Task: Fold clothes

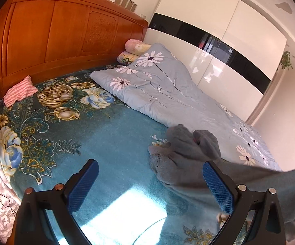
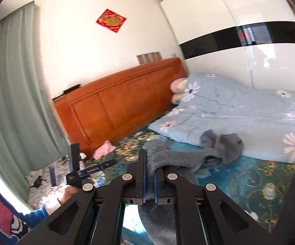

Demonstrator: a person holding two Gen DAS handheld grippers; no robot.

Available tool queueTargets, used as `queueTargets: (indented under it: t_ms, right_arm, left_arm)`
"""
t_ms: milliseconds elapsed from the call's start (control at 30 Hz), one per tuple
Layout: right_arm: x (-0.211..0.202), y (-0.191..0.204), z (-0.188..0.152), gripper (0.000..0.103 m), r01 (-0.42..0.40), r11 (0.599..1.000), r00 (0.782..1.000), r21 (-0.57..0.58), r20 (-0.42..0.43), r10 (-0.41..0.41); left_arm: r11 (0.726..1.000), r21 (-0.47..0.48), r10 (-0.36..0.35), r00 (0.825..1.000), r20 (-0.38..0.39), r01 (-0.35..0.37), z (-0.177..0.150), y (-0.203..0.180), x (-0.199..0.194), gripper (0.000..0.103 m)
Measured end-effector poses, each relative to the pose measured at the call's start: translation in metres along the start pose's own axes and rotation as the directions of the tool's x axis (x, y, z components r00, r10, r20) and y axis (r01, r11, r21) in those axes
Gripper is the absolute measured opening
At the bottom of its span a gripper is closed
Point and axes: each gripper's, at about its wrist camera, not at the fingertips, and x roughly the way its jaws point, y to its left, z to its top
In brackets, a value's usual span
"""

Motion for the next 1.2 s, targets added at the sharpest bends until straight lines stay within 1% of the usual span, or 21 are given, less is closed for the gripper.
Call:
queueTargets:
  t_ms: [33,67,100,133,167,233,267,367,500,567,633,800,833,900,967,1033,1067,1100,1133,1167,1200]
  right_arm:
    - [-0.007,-0.005,-0.006,0.005,0.082,0.997,0.996,-0.001,-0.027,-0.082]
    - [-0.003,-0.014,-0.017,0.005,0.168,0.986,0.981,0.007,-0.099,-0.166]
    - [0.01,-0.024,-0.032,0.005,0.251,0.968,0.951,0.003,-0.187,-0.246]
    - [0.022,-0.034,-0.047,0.006,0.332,0.943,0.907,-0.008,-0.274,-0.321]
    - [0.035,-0.043,-0.064,0.006,0.377,0.926,0.868,-0.016,-0.342,-0.359]
    - [0.06,-0.061,-0.096,0.006,0.442,0.897,0.798,-0.021,-0.447,-0.404]
    - [0.071,-0.069,-0.109,0.006,0.463,0.887,0.77,-0.008,-0.492,-0.406]
    - [0.09,-0.088,-0.145,0.006,0.535,0.843,0.667,-0.052,-0.586,-0.459]
    - [0.102,-0.11,-0.175,0.006,0.581,0.795,0.548,-0.173,-0.639,-0.539]
    - [0.105,-0.114,-0.183,0.006,0.581,0.779,0.501,-0.235,-0.651,-0.57]
    - [0.106,-0.116,-0.186,0.006,0.58,0.768,0.472,-0.27,-0.657,-0.588]
    - [0.103,-0.121,-0.192,0.008,0.589,0.751,0.411,-0.299,-0.688,-0.597]
    - [0.102,-0.122,-0.193,0.012,0.592,0.745,0.397,-0.306,-0.694,-0.6]
    - [0.097,-0.123,-0.189,0.027,0.623,0.723,0.374,-0.298,-0.699,-0.61]
    - [0.088,-0.124,-0.182,0.042,0.661,0.702,0.371,-0.267,-0.697,-0.614]
    - [0.082,-0.121,-0.173,0.045,0.683,0.687,0.364,-0.249,-0.698,-0.616]
    - [0.079,-0.119,-0.168,0.045,0.694,0.679,0.361,-0.24,-0.699,-0.617]
    - [0.077,-0.117,-0.163,0.045,0.699,0.676,0.367,-0.231,-0.696,-0.617]
    - [0.076,-0.115,-0.159,0.045,0.704,0.674,0.373,-0.222,-0.693,-0.618]
    - [0.076,-0.114,-0.155,0.045,0.707,0.675,0.382,-0.21,-0.69,-0.614]
    - [0.076,-0.115,-0.151,0.045,0.711,0.676,0.39,-0.195,-0.689,-0.61]
  left_arm:
    - [1.0,0.008,-0.004,1.0,-0.021,0.005,-0.004,-0.004,0.004,0.103]
    - [1.0,0.015,-0.007,0.999,-0.042,0.007,-0.008,-0.008,0.009,0.103]
    - [1.0,0.021,-0.007,0.998,-0.063,0.008,-0.013,-0.01,0.014,0.103]
    - [1.0,0.027,-0.007,0.996,-0.084,0.009,-0.017,-0.012,0.02,0.103]
    - [1.0,0.03,-0.007,0.994,-0.105,0.011,-0.021,-0.013,0.026,0.103]
    - [1.0,0.023,-0.014,0.99,-0.142,0.018,-0.026,-0.014,0.041,0.103]
    - [1.0,0.019,-0.019,0.987,-0.161,0.022,-0.028,-0.014,0.049,0.103]
    - [0.999,0.006,-0.03,0.976,-0.217,0.033,-0.029,-0.013,0.08,0.103]
    - [0.996,-0.024,-0.086,0.946,-0.312,0.083,-0.026,-0.012,0.141,0.103]
    - [0.993,-0.063,-0.112,0.926,-0.362,0.095,-0.023,-0.011,0.177,0.102]
    - [0.993,-0.085,-0.11,0.908,-0.404,0.082,-0.022,-0.011,0.212,0.1]
    - [0.995,-0.079,-0.095,0.871,-0.483,0.065,-0.021,-0.015,0.285,0.092]
    - [0.994,-0.092,-0.097,0.86,-0.501,0.059,-0.023,-0.013,0.296,0.09]
    - [0.992,-0.116,-0.101,0.837,-0.538,0.045,-0.026,-0.009,0.32,0.081]
    - [0.988,-0.146,-0.119,0.823,-0.555,0.044,-0.028,-0.006,0.336,0.069]
    - [0.983,-0.173,-0.149,0.815,-0.561,0.061,-0.031,-0.006,0.346,0.064]
    - [0.982,-0.177,-0.157,0.81,-0.565,0.067,-0.032,-0.007,0.35,0.058]
    - [0.983,-0.17,-0.158,0.805,-0.572,0.072,-0.033,-0.008,0.354,0.05]
    - [0.985,-0.156,-0.151,0.803,-0.576,0.073,-0.033,-0.01,0.355,0.031]
    - [0.988,-0.136,-0.137,0.806,-0.576,0.071,-0.033,-0.011,0.355,0.02]
    - [0.991,-0.115,-0.122,0.808,-0.576,0.068,-0.033,-0.012,0.354,0.017]
